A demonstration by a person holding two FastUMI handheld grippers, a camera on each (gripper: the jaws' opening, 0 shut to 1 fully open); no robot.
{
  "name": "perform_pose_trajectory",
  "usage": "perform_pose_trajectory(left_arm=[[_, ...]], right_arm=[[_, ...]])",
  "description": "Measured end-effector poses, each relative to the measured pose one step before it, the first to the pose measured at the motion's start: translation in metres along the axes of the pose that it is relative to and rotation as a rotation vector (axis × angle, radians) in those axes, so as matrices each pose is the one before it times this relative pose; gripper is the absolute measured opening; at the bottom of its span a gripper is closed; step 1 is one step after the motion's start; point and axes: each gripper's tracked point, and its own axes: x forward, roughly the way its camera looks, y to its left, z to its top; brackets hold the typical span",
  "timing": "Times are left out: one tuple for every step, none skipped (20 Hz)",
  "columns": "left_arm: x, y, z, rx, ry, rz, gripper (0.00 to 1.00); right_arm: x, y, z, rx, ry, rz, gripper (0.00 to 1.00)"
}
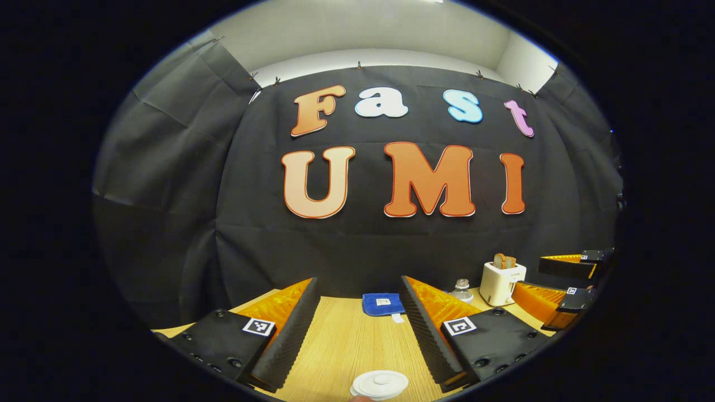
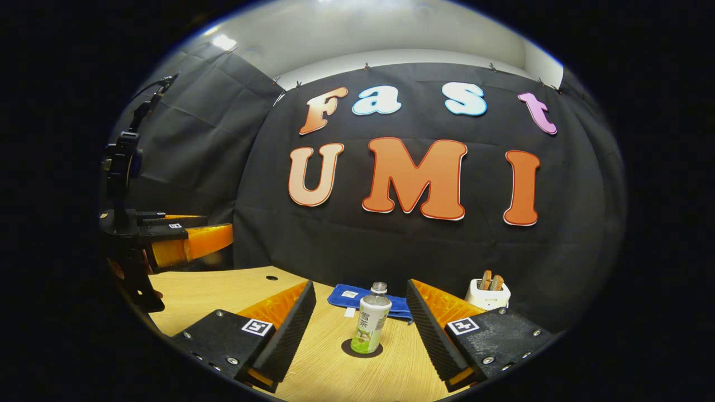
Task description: Open the teacup lid with one hand, grasp the water bottle and pour water into the teacup with the other hand; after pouring, place the water bottle on the coaster and then close the teacup lid.
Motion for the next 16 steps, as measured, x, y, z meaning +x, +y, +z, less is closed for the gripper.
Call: perform_pose_trajectory(left_arm=[[-0.00100,0.00079,-0.00090,-0.00481,0.00009,0.00163,0.94],[0.00092,0.00049,-0.00212,-0.00484,0.00025,0.00055,0.94],[0.00056,-0.00030,-0.00186,0.00163,0.00422,0.00033,0.94],[0.00149,0.00240,-0.00137,0.00565,0.00234,0.00360,0.94],[0.00003,0.00075,0.00029,0.00605,0.00092,0.00146,0.94],[-0.00066,-0.00028,-0.00047,0.00405,0.00036,0.00379,0.94],[0.00027,-0.00093,0.00084,0.00258,-0.00397,-0.00184,0.94],[0.00092,-0.00293,-0.00058,0.00275,0.00080,-0.00209,0.94],[-0.00018,-0.00133,-0.00163,0.00361,0.00123,-0.00273,0.94],[0.00133,-0.00135,-0.00111,0.00527,0.00328,-0.00202,0.94],[-0.00105,-0.00132,0.00009,0.00472,0.00227,0.00240,0.94],[0.00052,-0.00191,0.00006,0.00428,-0.00396,-0.00070,0.94],[0.00137,-0.00182,0.00190,0.00292,-0.00794,-0.00182,0.94],[-0.00041,-0.00102,0.00405,0.00163,-0.01275,-0.00209,0.94],[0.00039,-0.00093,0.00251,-0.00023,-0.01101,-0.00301,0.94],[0.00043,-0.00052,0.00097,0.00002,-0.00578,-0.00375,0.94]], right_arm=[[-0.00161,-0.00057,0.00112,-0.00468,-0.00900,-0.00417,0.98],[-0.00111,-0.00096,0.00127,-0.00193,-0.00632,-0.00629,0.98],[0.00073,0.00148,0.00050,0.00027,-0.00464,0.00012,0.98],[0.00065,0.00034,-0.00206,0.00036,0.00387,0.00102,0.98],[-0.00132,0.00013,-0.00060,-0.00106,0.00114,0.00083,0.98],[0.00065,-0.00136,-0.00051,-0.00129,0.00078,-0.00487,0.97],[-0.00036,-0.00158,-0.00148,-0.00226,0.00028,-0.00424,0.97],[0.00013,-0.00005,0.00059,-0.00339,-0.00222,-0.00229,0.98],[0.00031,0.00013,-0.00063,-0.00355,-0.00097,-0.00152,0.97],[0.00118,0.00093,0.00012,-0.00117,-0.00500,0.00447,0.98],[0.00112,0.00148,0.00088,0.00175,-0.00242,0.00199,0.98],[0.00115,0.00145,-0.00013,0.00416,0.00090,0.00363,0.98],[0.00001,0.00110,0.00039,0.00417,0.00042,0.00300,0.97],[0.00056,0.00015,0.00045,0.00282,-0.00103,0.00034,0.98],[0.00122,-0.00110,0.00090,0.00044,-0.00237,-0.00281,0.97],[0.00179,-0.00209,-0.00116,-0.00339,0.00420,-0.00734,0.98]])
